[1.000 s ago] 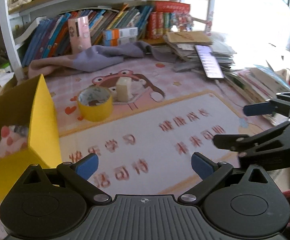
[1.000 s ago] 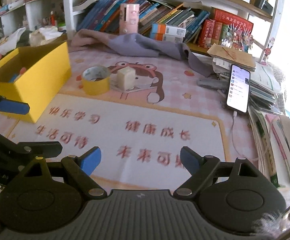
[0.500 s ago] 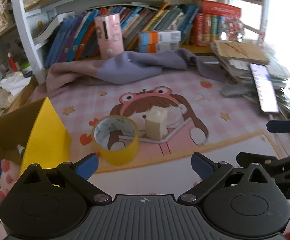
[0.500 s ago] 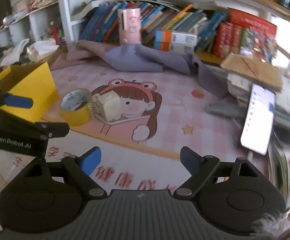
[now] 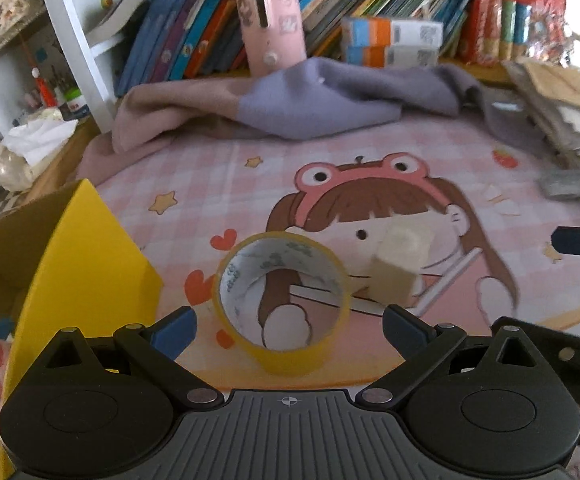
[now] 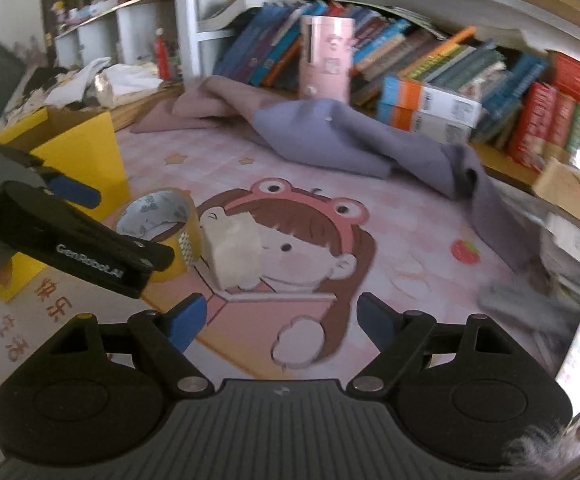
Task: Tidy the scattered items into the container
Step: 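Grasp the yellow tape roll with the left tool while the right tool grasps the white cube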
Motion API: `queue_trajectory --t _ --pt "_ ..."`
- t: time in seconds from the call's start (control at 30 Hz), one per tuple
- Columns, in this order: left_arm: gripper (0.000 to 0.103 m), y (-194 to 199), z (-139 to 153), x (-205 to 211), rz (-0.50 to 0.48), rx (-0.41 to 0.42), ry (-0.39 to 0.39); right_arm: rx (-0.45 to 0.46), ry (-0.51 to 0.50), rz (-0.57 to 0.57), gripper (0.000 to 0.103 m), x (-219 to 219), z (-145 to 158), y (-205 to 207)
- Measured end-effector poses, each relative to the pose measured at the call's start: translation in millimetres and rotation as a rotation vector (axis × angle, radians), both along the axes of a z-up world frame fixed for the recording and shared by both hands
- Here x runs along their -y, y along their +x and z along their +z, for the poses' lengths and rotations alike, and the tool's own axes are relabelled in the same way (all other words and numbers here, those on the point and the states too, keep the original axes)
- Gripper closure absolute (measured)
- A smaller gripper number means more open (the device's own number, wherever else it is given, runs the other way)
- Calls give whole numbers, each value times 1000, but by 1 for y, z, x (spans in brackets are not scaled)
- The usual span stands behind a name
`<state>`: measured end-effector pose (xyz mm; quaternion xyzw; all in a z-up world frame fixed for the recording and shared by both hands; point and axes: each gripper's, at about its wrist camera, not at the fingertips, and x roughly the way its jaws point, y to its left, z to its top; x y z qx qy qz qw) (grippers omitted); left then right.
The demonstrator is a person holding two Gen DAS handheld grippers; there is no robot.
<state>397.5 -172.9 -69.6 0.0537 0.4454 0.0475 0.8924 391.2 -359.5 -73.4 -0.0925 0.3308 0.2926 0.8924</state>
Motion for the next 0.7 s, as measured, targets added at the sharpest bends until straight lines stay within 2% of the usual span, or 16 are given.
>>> queue_trajectory --t 0.1,0.2,0.37,0.53,0.6,0.63,0.7 --pt "3 11 -8 -6 16 -9 -19 40 13 59 22 -13 -11 8" --pt "2 20 -15 -11 34 -22 -25 69 14 102 29 -25 -21 15" --pt "2 28 -21 -14 44 -45 -43 82 42 172 29 -39 -34 24" --pt "4 30 -26 -13 28 -51 -49 98 47 223 35 -51 -43 28" --pt "6 31 -27 -15 34 -44 -62 95 42 221 39 -52 -46 31" --pt "14 32 -26 -16 36 -41 -72 92 42 218 43 -52 -47 32" --pt "16 34 -26 -18 40 -41 -95 93 39 203 53 -52 -50 36"
